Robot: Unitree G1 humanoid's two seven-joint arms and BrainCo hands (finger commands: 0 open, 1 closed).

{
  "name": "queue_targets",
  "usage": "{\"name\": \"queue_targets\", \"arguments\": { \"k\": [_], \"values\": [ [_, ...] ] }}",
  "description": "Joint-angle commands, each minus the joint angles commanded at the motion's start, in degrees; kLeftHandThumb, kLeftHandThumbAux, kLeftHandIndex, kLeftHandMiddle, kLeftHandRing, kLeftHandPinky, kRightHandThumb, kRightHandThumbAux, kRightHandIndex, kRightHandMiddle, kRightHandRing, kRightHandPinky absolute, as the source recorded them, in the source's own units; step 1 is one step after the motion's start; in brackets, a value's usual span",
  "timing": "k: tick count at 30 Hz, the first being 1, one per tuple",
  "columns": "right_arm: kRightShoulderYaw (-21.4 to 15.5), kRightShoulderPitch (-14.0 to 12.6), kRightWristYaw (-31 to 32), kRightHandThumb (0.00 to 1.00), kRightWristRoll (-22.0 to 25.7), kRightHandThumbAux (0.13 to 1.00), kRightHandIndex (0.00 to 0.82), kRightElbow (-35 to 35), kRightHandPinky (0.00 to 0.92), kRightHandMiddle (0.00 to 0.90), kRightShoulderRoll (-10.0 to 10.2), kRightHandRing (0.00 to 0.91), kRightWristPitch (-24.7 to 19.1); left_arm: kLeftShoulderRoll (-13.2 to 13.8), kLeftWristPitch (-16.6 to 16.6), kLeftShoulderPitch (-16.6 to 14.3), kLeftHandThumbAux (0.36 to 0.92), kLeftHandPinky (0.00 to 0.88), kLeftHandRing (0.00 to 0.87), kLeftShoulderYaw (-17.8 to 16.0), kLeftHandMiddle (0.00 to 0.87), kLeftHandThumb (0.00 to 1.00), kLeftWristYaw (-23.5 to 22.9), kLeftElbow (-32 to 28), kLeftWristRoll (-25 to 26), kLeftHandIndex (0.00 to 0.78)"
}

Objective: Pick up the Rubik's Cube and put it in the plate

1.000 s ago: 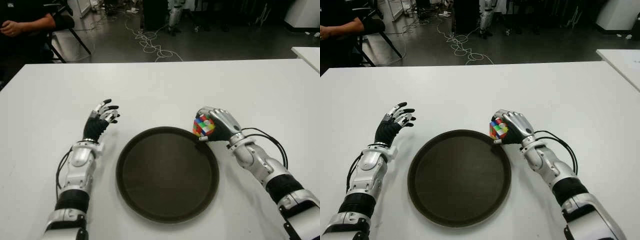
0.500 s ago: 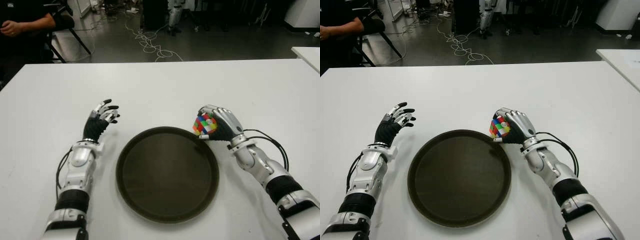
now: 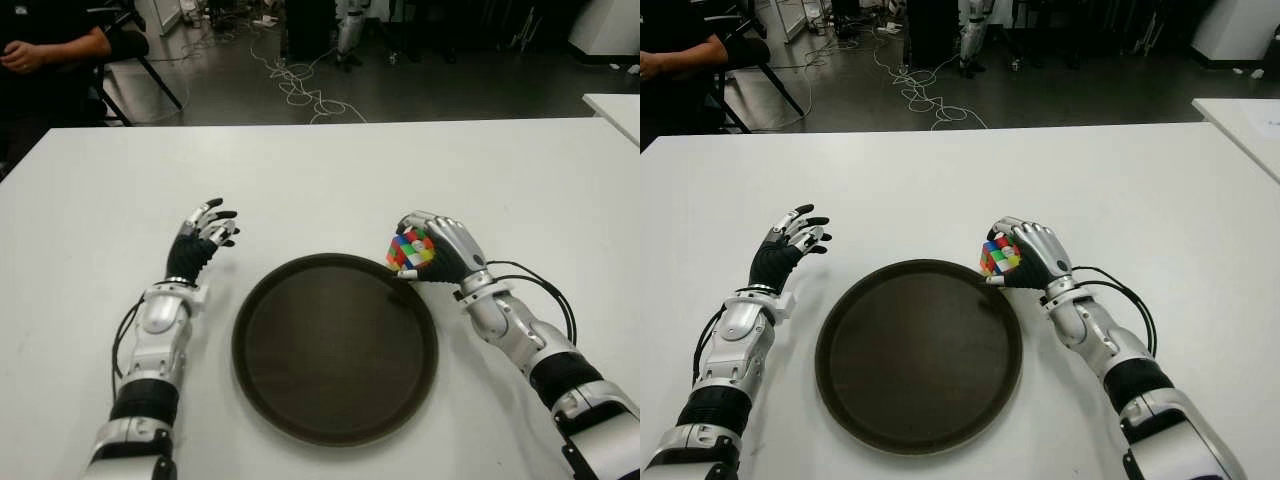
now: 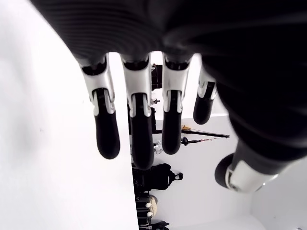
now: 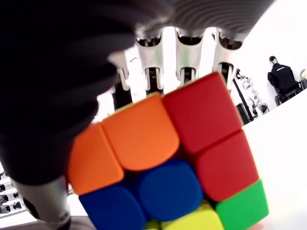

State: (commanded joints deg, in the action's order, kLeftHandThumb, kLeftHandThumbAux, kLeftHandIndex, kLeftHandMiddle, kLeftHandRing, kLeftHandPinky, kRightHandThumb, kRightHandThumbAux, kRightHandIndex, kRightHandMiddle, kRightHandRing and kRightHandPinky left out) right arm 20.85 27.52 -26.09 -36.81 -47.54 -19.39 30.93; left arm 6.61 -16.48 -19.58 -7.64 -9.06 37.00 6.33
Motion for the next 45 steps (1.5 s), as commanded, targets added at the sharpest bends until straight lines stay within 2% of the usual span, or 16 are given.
{"name": "queue_targets", "arguments": {
  "k": [8, 16, 21, 35, 45],
  "values": [
    [-0.09, -0.30, -0.34, 0.000, -0.22, 0.766, 0.474, 0.88, 0.725, 0.672, 0.04, 0.718, -1.22, 0.03, -0.13, -0.17, 0.628, 0.399, 0.360, 0.01, 0.301, 0.619, 0.12, 0.40, -0.06, 0.177],
    [-0.71, -0.33, -1.58, 0.000, 0.62, 0.773, 0.507, 0.60, 0.726, 0.697, 0.08, 0.730, 1.35, 0.09, -0.12, -0.21, 0.623, 0.401, 0.370, 0.11, 0.305, 0.617, 0.27, 0.59, -0.30, 0.178],
    [-2.13, -0.23, -4.68, 0.000, 1.12, 0.765, 0.496, 0.50, 0.712, 0.682, 0.31, 0.723, 3.55, 0.16, -0.17, -0.12, 0.621, 0.397, 0.365, 0.33, 0.305, 0.610, 0.59, 0.44, -0.80, 0.179],
    [-3.38, 0.61, -14.08, 0.000, -0.19, 0.804, 0.527, -1.08, 0.762, 0.723, 0.22, 0.754, 10.64, 0.00, -0.14, -0.19, 0.625, 0.402, 0.364, 0.11, 0.298, 0.617, 0.31, 0.43, -0.40, 0.173],
    [-3.75, 0.98, -14.74, 0.000, -0.16, 0.829, 0.570, -1.03, 0.775, 0.762, 0.05, 0.782, 11.52, 0.00, 0.12, -0.42, 0.622, 0.410, 0.366, 0.09, 0.299, 0.624, 0.16, 0.74, -0.24, 0.170]
  ]
}}
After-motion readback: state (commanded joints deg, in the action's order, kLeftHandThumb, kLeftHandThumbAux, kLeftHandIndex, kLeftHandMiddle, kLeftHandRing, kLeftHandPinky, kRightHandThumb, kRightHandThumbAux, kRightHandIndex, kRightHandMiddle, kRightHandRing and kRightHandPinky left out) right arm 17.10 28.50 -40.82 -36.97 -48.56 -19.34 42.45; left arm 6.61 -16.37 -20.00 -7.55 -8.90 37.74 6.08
